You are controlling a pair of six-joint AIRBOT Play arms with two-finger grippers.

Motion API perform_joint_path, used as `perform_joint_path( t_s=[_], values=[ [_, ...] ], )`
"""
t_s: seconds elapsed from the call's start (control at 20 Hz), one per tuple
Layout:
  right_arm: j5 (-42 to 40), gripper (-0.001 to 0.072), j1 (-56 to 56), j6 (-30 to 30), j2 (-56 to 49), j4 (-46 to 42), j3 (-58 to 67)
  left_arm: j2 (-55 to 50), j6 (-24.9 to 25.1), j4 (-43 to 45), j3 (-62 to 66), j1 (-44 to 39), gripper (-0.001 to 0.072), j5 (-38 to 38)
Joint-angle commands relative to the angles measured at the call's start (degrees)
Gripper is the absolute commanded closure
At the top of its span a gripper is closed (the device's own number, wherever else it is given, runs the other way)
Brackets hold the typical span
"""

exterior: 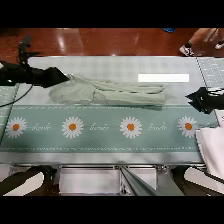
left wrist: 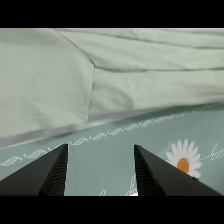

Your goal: Fold the shirts.

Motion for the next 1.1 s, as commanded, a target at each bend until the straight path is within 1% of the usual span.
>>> perform_joint_path(
  t_s=[0.0, 0.1, 0.25, 0.35, 0.55, 0.6, 0.65, 0.7, 0.75, 0.8, 0.85, 0.9, 0.95, 1.05],
  values=[
    [-1.64, 0.0302, 5.11, -1.92, -6.23, 4.11, 1.33, -0.61, -0.52, 1.99, -5.07, -5.73, 0.0200, 5.55],
    [-1.64, 0.0302, 8.35, -1.84, -10.67, 4.44, 4.48, -2.14, -1.81, 1.97, -5.07, -6.43, 0.0200, 5.49],
    [-1.18, 0.0303, 12.55, -1.38, -16.02, 5.62, 8.44, -2.47, -1.86, 1.97, -5.07, -6.40, 0.0200, 5.46],
    [-1.20, 0.0303, 14.86, -0.37, -19.02, 5.81, 10.29, -2.47, -1.86, 1.97, -5.07, -6.43, 0.0200, 5.46],
    [-1.42, 0.0303, 19.47, -0.31, -23.56, 5.90, 14.88, -2.47, -1.84, 1.95, -5.07, -6.43, 0.0200, 5.22],
    [-1.62, 0.0319, 20.83, -0.28, -24.20, 5.90, 16.61, -2.47, -1.84, 1.95, -5.07, -6.43, 0.0200, 5.22],
    [-1.64, 0.0433, 22.16, -0.33, -24.65, 5.86, 18.53, -2.49, -1.86, 1.95, -5.07, -6.43, 0.0200, 5.22],
    [-1.77, 0.0608, 23.32, -1.31, -24.74, 5.86, 20.22, -2.49, -1.86, 1.95, -5.07, -6.43, 0.0200, 5.22],
    [-1.20, 0.0690, 24.30, -3.98, -24.72, 5.86, 22.18, -2.49, -1.86, 1.88, -5.07, -6.43, 0.0201, 5.22],
    [1.07, 0.0690, 24.81, -4.20, -24.70, 5.31, 24.28, -2.49, -1.81, 1.79, -5.05, -6.43, 0.0202, 5.22],
    [4.09, 0.0690, 24.79, -4.28, -24.06, 4.50, 26.12, -2.51, -1.29, 1.79, -5.05, -6.43, 0.0260, 5.25],
    [5.75, 0.0690, 24.72, -4.28, -22.23, 3.58, 26.43, -2.51, 0.04, 1.79, -5.05, -6.43, 0.0512, 5.25],
    [7.85, 0.0690, 24.52, -4.57, -19.08, 2.32, 26.25, -2.51, 0.48, 1.73, -4.98, -6.45, 0.0685, 5.25],
    [9.29, 0.0690, 24.76, -5.62, -10.10, -2.40, 24.02, -2.62, 0.52, 0.20, -4.96, -7.10, 0.0686, 5.64]
  ],
)
